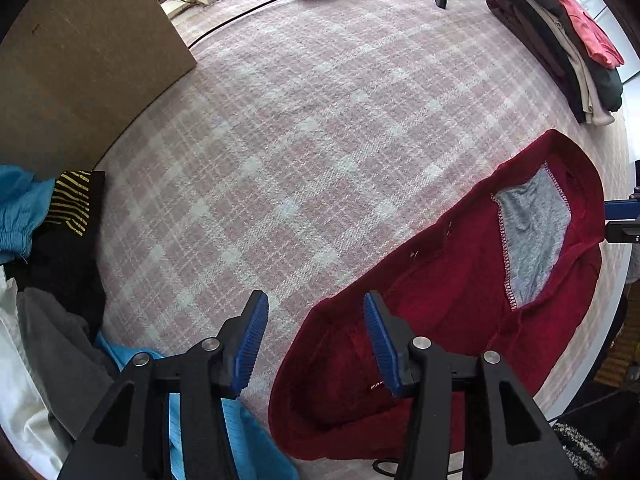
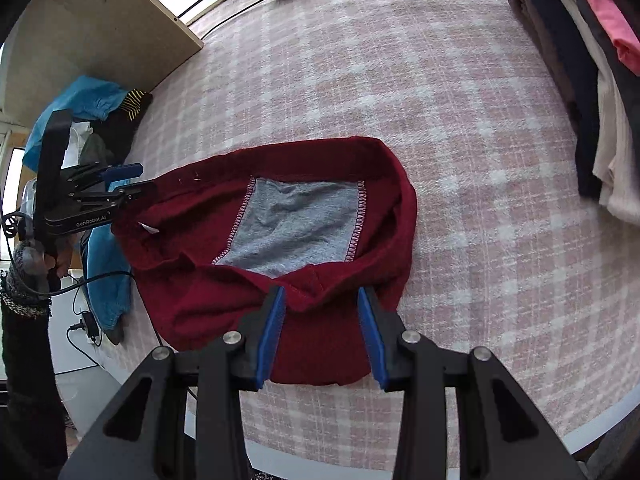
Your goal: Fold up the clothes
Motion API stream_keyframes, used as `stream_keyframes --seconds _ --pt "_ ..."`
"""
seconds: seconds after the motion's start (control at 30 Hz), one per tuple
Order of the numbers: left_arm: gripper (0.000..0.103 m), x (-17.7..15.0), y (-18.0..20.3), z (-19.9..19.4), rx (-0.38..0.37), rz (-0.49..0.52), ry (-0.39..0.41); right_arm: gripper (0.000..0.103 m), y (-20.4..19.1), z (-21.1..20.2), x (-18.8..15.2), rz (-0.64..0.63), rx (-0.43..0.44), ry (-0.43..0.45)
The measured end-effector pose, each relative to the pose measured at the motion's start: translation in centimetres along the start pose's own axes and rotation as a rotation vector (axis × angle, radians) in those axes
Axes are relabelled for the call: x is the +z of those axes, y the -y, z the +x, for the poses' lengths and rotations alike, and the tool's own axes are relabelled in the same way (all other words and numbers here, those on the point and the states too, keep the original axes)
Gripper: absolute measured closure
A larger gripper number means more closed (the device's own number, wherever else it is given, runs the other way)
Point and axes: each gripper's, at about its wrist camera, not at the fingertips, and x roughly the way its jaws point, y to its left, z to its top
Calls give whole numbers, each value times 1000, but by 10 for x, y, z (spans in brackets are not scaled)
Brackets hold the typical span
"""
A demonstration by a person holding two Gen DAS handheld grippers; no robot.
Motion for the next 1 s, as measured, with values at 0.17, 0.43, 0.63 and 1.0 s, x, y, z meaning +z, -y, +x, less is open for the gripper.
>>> stream_keyframes --seconds 0.17,0.43,0.63,1.0 --pt "56 4 -2 1 -34 16 -11 66 -2 8 -1 40 5 -17" --pt "56 9 -1 9 -54 42 -44 66 -2 21 -3 53 9 -35" --pt "100 7 -3 7 -95 5 -62 94 -6 26 -5 -1 27 -40" --pt "100 -71 -74 -115 -51 -68 163 100 -7 -106 -27 -219 -118 169"
